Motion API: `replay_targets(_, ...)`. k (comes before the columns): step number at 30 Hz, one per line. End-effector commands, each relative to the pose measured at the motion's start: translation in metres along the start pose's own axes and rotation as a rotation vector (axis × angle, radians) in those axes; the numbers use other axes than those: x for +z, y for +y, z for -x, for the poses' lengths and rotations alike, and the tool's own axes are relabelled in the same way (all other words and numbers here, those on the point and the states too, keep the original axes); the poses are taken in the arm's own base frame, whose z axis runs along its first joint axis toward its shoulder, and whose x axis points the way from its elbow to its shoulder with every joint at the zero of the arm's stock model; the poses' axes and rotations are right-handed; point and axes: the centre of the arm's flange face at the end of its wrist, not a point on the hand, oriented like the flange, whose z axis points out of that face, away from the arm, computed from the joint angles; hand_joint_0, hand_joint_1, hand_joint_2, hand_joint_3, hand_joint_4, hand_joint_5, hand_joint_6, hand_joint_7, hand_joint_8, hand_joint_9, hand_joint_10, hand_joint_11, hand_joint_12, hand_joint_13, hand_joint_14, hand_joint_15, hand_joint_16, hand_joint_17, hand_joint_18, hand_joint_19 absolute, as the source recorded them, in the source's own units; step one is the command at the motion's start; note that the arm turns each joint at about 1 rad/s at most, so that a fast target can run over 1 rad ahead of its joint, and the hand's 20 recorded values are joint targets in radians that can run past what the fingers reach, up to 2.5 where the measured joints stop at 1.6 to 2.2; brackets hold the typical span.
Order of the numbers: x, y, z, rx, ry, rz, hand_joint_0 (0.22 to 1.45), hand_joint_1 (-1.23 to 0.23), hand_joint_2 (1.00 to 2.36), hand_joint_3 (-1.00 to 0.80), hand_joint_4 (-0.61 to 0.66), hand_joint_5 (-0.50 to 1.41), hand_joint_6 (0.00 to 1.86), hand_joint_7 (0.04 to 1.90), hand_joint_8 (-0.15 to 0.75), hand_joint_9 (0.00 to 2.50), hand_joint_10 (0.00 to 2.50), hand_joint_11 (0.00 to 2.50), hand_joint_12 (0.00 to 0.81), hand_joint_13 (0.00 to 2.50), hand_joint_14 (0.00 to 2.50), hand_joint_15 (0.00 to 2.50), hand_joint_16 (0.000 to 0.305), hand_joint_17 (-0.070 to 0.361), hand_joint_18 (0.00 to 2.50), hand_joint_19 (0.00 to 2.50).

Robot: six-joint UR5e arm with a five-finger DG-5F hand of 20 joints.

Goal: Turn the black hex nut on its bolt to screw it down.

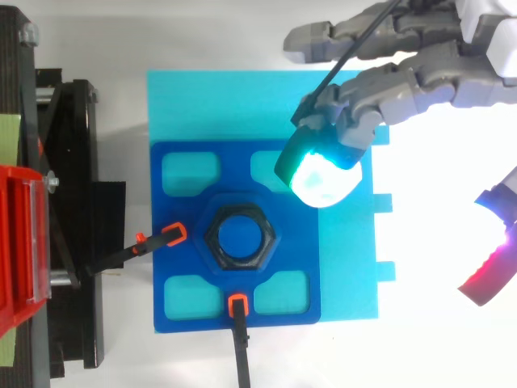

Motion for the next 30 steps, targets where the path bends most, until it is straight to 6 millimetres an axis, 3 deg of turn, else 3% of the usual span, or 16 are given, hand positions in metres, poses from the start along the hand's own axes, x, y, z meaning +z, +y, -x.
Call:
replay_targets(1,0.0004,0.0004,-0.0002,0.211,-0.003,-0.001,0.53,-0.59,1.0,-0.47,0.05,-0.27,0.5,0.71,0.245,0.33,0.0,0.0,0.301,0.01,0.0,0.0,0.046,0.104,0.0,0.49)
replay_targets(14,0.0001,0.0,-0.0003,0.211,-0.003,-0.006,0.62,-0.69,1.01,-0.37,-0.04,-0.3,0.5,0.64,0.176,0.01,0.0,0.0,0.272,0.0,0.0,0.0,0.044,0.099,0.0,0.54)
replay_targets(21,0.0001,0.0,-0.0003,0.211,-0.003,-0.006,0.59,-0.6,1.0,-0.46,-0.06,-0.3,0.5,0.64,0.136,0.0,0.0,0.0,0.268,0.0,0.0,0.0,0.045,0.102,0.0,0.49)
replay_targets(30,0.0,-0.0001,-0.0004,0.212,-0.002,-0.007,0.52,-0.56,1.0,-0.5,-0.01,-0.3,0.5,0.64,0.169,0.0,0.0,0.0,0.285,0.0,0.0,0.0,0.049,0.109,0.0,0.46)
